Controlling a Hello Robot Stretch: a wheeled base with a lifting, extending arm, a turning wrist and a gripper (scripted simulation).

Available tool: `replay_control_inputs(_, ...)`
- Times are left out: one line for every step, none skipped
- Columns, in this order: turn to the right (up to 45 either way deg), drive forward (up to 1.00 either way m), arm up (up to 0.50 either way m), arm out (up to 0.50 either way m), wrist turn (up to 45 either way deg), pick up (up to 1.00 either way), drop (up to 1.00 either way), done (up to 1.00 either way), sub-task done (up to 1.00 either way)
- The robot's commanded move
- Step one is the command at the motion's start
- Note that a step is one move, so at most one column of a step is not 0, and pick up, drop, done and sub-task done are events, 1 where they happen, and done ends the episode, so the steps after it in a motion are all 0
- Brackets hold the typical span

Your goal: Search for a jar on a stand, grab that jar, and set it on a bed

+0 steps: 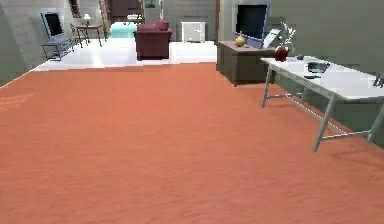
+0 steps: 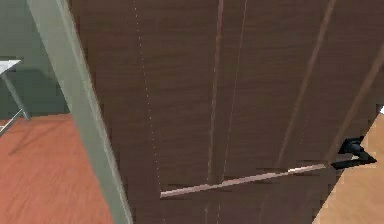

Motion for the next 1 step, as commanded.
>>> replay_control_inputs(-6.0,0.00,0.00,0.00,0.0,0.00,0.00,0.00,0.00)
